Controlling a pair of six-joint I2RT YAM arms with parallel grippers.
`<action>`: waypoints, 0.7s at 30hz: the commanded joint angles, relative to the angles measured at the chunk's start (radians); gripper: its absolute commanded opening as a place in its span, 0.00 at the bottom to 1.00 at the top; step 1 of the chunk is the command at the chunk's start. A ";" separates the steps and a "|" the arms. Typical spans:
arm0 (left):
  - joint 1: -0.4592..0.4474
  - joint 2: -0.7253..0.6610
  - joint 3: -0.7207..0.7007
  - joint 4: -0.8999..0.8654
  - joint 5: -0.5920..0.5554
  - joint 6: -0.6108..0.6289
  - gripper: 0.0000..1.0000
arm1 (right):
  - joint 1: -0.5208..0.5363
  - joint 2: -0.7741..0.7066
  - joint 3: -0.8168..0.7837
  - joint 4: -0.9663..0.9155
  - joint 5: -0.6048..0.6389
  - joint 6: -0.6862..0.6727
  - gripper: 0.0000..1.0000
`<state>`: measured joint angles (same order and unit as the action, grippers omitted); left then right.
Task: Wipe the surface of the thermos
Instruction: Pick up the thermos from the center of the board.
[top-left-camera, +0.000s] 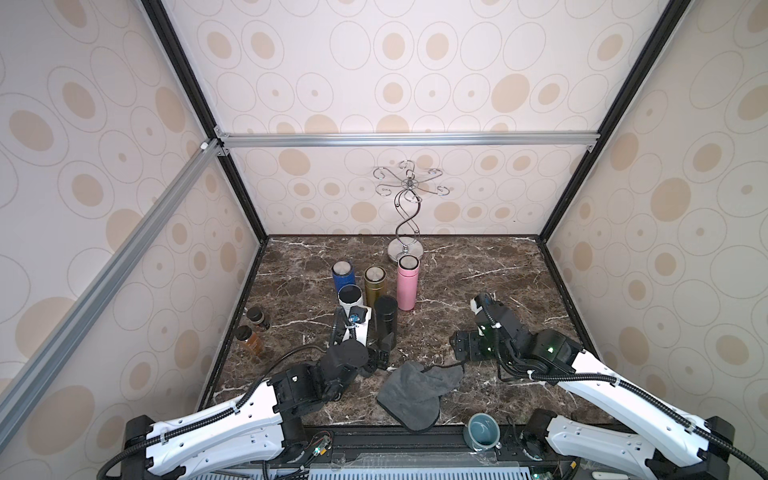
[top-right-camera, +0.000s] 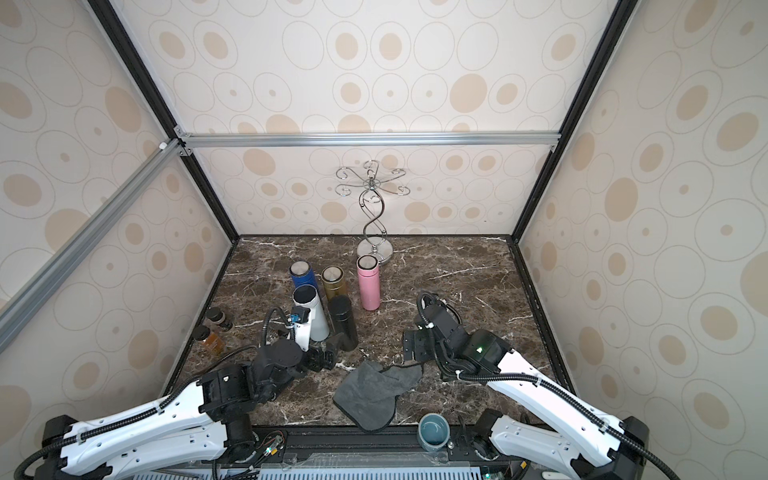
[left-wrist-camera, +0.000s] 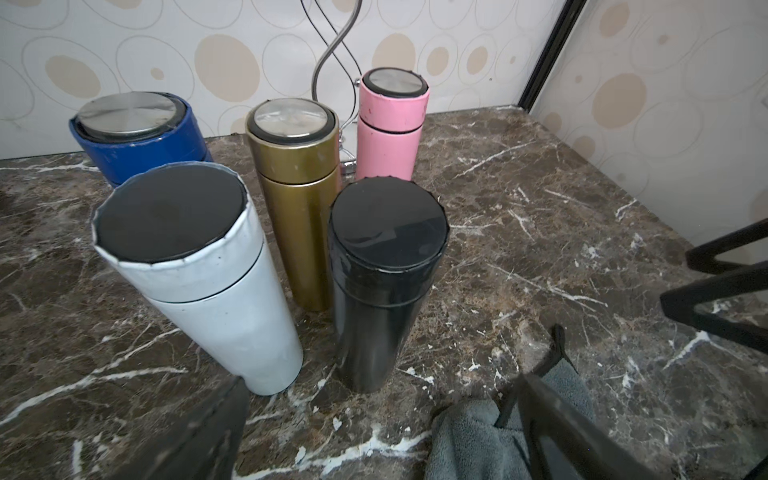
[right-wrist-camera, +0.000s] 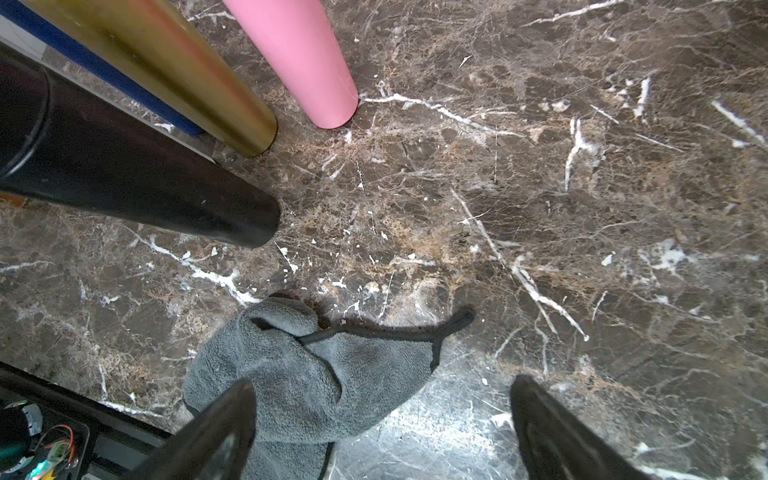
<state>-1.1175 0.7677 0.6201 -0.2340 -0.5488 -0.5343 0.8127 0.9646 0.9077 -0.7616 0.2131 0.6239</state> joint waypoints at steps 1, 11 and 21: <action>-0.007 -0.047 -0.038 0.152 -0.010 -0.007 1.00 | 0.006 -0.005 -0.012 0.040 -0.009 0.009 0.97; -0.008 0.038 -0.134 0.322 -0.003 0.030 1.00 | 0.006 0.007 -0.039 0.081 0.005 -0.015 0.97; -0.007 0.200 -0.188 0.563 -0.090 0.082 1.00 | 0.006 0.007 -0.045 0.087 0.016 -0.033 0.97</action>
<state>-1.1175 0.9417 0.4290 0.2096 -0.5838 -0.4816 0.8127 0.9699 0.8726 -0.6735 0.2104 0.5968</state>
